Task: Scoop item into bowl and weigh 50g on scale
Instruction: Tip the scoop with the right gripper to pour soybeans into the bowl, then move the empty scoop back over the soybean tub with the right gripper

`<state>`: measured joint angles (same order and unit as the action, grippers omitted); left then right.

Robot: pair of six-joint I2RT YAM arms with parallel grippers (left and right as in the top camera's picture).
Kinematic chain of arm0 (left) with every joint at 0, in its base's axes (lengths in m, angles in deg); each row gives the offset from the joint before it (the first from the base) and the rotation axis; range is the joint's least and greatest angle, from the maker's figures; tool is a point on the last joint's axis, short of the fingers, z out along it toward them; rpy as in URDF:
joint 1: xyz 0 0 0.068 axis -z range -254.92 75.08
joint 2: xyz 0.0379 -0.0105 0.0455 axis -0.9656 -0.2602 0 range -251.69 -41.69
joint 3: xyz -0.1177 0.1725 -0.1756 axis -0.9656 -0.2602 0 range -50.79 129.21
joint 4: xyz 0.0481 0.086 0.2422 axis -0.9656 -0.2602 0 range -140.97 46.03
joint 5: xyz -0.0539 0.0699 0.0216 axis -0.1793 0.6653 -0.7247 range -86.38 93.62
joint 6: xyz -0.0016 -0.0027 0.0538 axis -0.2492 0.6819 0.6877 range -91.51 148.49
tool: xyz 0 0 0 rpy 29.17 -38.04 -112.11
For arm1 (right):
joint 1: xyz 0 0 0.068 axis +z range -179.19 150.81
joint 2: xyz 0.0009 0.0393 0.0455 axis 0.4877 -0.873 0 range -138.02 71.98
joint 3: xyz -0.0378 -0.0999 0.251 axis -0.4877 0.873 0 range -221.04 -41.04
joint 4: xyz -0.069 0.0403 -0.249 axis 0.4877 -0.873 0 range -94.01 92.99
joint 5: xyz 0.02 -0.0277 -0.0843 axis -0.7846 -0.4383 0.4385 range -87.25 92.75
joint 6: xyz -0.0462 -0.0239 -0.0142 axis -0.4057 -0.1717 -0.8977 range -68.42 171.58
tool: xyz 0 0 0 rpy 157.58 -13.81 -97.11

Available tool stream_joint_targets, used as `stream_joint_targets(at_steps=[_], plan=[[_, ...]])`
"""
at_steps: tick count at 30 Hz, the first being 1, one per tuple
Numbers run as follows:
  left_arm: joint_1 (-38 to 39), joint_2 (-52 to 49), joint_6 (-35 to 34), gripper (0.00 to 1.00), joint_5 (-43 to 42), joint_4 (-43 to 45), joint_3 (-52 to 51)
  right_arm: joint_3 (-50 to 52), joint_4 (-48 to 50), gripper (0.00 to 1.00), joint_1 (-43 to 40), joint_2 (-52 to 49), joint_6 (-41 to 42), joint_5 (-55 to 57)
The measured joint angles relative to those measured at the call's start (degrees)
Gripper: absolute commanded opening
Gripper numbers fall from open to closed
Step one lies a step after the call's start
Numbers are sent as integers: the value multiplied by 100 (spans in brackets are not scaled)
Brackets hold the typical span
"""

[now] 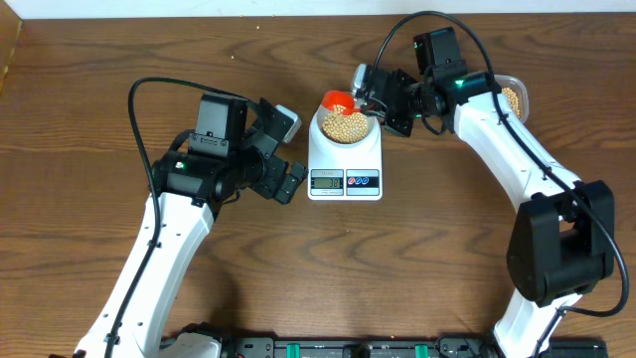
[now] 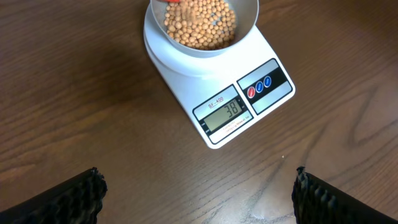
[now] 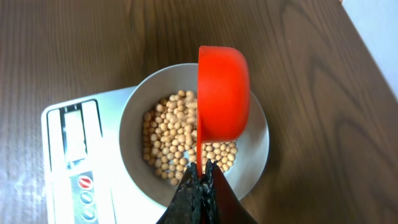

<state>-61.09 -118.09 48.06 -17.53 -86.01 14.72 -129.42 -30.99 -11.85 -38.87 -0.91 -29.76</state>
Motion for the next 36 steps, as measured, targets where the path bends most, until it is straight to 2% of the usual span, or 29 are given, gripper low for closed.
stream_joint_targets(at_steps=[5,11,20,25,31,36], plan=[[0,0,0,98,0,0,0,0,2,1,0,0,-577,22],[0,0,0,98,0,0,0,0,9,1,0,37,-903,271],[0,0,0,98,0,0,0,0,0,1,-42,415,-682,275],[0,0,0,98,0,0,0,0,7,1,-328,551,136,-105],[0,0,0,98,0,0,-2,0,-9,1,-1091,649,1808,-332],[0,0,0,98,0,0,0,0,-72,1,-1781,651,2844,-372]])
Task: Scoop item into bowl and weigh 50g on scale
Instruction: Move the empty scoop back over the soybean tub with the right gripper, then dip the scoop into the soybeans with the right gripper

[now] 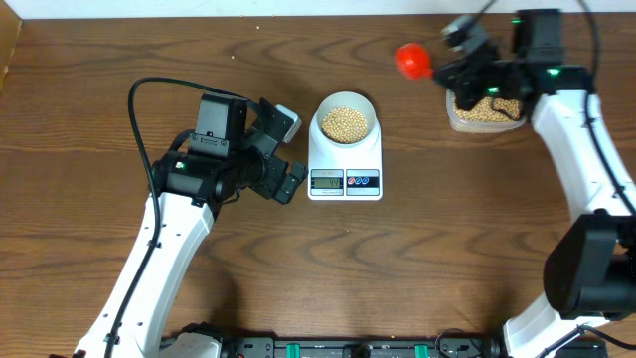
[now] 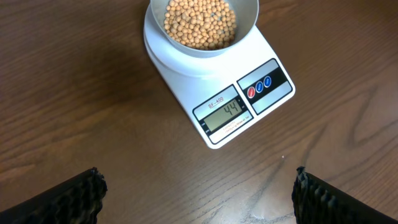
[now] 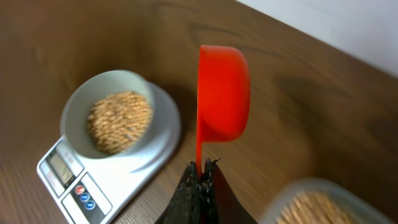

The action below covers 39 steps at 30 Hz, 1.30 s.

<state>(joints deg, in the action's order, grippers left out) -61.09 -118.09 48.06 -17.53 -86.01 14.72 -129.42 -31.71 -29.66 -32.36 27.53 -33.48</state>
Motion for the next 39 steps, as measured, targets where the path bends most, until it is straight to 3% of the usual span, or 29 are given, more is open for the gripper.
stream_joint_targets(at_steps=[12,22,39], plan=[[0,0,0,98,0,0,-2,0,-551,1,-944,0,1152,501],[0,0,0,98,0,2,0,0,-713,2,-966,-20,1504,1567],[0,0,0,98,0,2,0,0,-745,1,-966,-599,2028,1694]])
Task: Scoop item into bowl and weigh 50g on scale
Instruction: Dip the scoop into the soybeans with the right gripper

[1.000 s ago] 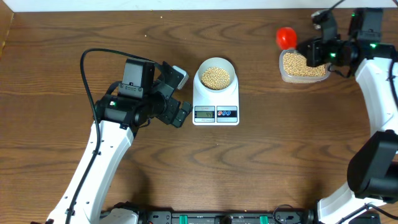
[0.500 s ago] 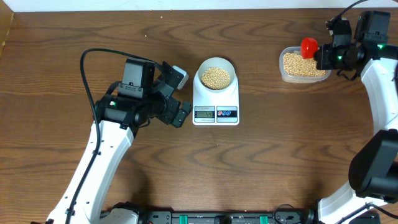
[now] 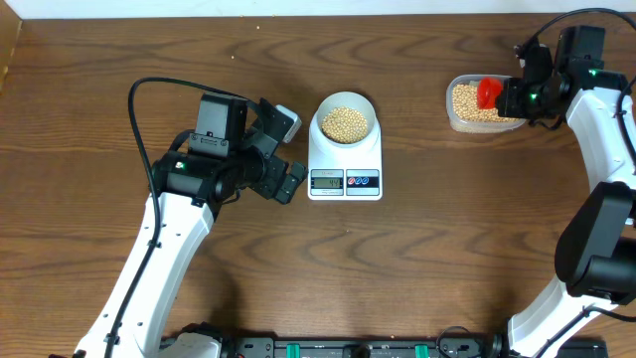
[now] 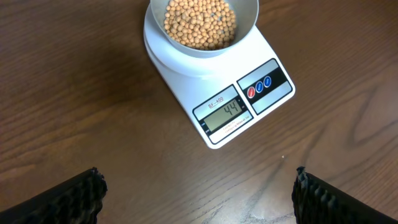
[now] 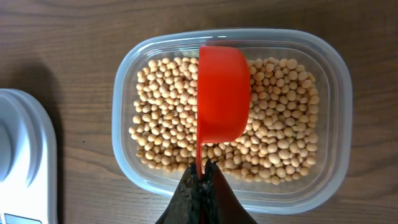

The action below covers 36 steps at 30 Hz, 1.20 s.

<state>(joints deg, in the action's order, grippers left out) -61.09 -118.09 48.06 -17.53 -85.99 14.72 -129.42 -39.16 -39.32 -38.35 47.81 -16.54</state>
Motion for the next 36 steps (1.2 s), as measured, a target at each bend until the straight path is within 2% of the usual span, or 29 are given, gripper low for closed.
stream_joint_targets(at_steps=[19,36], plan=[[0,0,0,98,0,0,-2,0,-33,2,-76,-184,48,-859],[0,0,0,98,0,-2,0,0,-68,1,-1272,-286,-96,-2885]])
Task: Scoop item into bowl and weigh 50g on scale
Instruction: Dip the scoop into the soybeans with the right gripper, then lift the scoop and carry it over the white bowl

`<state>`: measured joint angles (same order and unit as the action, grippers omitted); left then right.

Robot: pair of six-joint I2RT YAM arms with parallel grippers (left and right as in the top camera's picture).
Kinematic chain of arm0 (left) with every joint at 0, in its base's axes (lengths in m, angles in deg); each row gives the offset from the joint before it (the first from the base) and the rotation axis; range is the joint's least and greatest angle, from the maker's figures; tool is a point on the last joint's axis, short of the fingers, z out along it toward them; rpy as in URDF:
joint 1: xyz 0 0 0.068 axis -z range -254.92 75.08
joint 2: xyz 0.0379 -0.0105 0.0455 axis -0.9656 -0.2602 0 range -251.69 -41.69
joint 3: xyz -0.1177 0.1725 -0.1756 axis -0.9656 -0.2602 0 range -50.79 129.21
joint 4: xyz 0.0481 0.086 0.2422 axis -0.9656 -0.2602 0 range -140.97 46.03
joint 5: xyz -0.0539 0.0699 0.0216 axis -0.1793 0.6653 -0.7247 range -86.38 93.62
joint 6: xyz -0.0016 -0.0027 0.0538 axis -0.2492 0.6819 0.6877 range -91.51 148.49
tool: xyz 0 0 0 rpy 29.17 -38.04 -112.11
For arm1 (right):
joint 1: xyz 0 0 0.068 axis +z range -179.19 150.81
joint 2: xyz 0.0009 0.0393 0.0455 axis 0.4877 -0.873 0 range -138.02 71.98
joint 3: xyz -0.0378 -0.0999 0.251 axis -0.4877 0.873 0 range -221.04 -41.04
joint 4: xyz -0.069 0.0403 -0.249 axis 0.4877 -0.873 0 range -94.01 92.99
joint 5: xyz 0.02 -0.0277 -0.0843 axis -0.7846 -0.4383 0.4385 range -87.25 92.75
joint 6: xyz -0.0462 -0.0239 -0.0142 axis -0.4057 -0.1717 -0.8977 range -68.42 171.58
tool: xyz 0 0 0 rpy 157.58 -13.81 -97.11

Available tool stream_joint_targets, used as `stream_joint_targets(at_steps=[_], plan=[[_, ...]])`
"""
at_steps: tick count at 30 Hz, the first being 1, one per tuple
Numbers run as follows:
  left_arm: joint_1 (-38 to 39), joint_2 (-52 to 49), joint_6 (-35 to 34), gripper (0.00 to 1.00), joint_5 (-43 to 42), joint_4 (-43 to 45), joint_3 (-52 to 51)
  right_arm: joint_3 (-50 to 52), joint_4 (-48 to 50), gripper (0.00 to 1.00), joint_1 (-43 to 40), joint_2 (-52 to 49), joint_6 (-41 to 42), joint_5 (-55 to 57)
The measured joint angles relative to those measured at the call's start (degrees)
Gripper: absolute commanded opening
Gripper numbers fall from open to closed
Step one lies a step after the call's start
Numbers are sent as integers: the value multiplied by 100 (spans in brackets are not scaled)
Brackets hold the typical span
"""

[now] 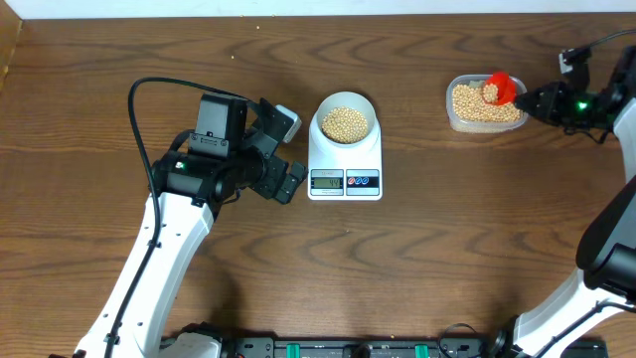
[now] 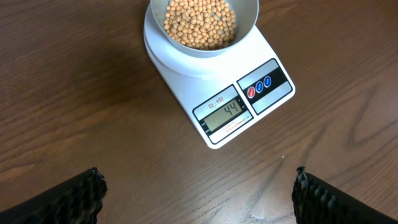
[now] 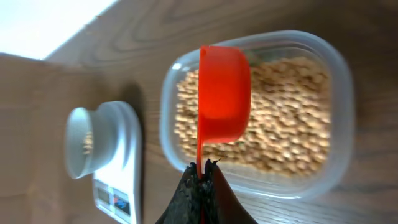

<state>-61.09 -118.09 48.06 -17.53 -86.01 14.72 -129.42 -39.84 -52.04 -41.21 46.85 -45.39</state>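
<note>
A white scale (image 1: 345,159) stands mid-table with a grey bowl (image 1: 345,121) of soybeans on it; its display (image 2: 225,112) reads 44. At the far right sits a clear tub of soybeans (image 1: 484,104). My right gripper (image 3: 199,169) is shut on the thin handle of a red scoop (image 3: 222,93), whose cup (image 1: 498,89) sits in the tub at its right side with beans in it. My left gripper (image 2: 198,190) hangs open over bare wood left of the scale, its fingertips (image 2: 84,194) wide apart.
The brown wooden table (image 1: 417,249) carries the scale and the tub. A black cable (image 1: 139,119) loops from the left arm. A rail (image 1: 348,348) runs along the table's front edge.
My right gripper has swung out to the right of the tub and the scoop now lies tilted in the beans with some in its cup. Scale still reads 44. Left arm unchanged.
The scoop was tipped over the bowl with the scale at 38. Then the scoop was in the air between scale and tub, and the display read 44. It then stood over the tub's beans, and now rests in them holding beans.
</note>
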Motion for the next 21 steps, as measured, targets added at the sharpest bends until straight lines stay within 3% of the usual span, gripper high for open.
stream_joint_targets(at_steps=[10,21], plan=[[0,0,0,98,0,0,0,0,114,1,251,0,-96,-1235],[0,0,0,98,0,2,0,0,378,1,1231,-2,-111,-1569]])
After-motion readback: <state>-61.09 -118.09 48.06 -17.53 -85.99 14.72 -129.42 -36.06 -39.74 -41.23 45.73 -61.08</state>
